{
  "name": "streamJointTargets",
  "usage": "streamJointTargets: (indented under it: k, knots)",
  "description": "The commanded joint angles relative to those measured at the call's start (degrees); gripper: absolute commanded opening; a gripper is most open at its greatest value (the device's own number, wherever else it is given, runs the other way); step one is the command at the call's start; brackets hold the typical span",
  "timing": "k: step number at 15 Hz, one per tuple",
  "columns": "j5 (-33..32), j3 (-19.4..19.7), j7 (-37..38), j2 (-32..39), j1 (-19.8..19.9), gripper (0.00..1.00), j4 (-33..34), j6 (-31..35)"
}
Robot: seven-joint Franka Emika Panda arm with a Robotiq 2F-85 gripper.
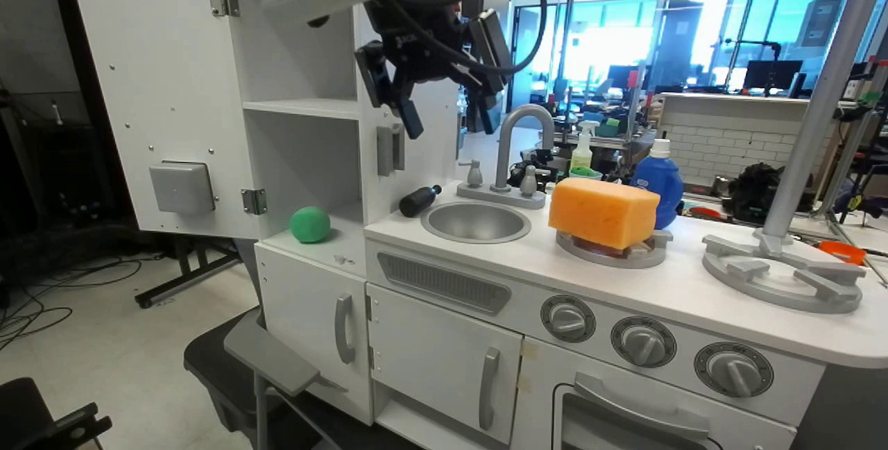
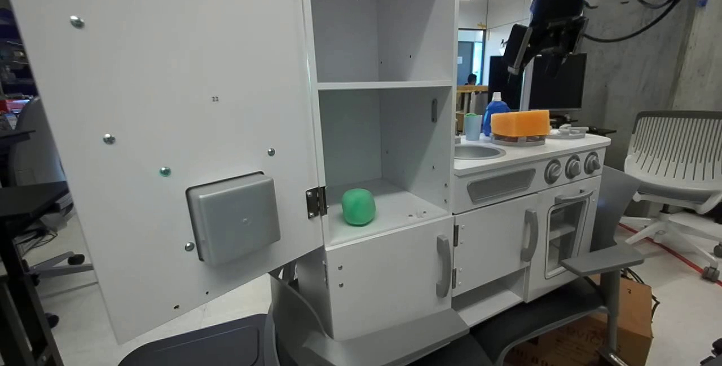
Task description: Open the door of the top cabinet then put the green plushie in the bottom compartment and the orange sponge in the top compartment of the open cabinet
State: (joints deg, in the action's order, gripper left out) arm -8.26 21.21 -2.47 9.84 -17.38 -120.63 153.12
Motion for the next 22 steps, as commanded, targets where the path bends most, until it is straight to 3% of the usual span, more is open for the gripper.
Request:
streamJointTargets:
  k: [1, 7, 16, 22]
  knots:
    - [-5.92, -5.74, 7.71, 8.24, 7.5, 1.0, 9.05, -0.82]
    - [-10.57, -5.67, 13.79, 17.03, 10.25, 1.0, 19.65, -3.56]
    - [-6.46, -8.91, 8.04, 27.75, 18.23, 1.0, 32.48, -7.54]
    - [-1.48, -13.77, 2.67, 32.39, 22.41, 1.0, 40.42, -8.94]
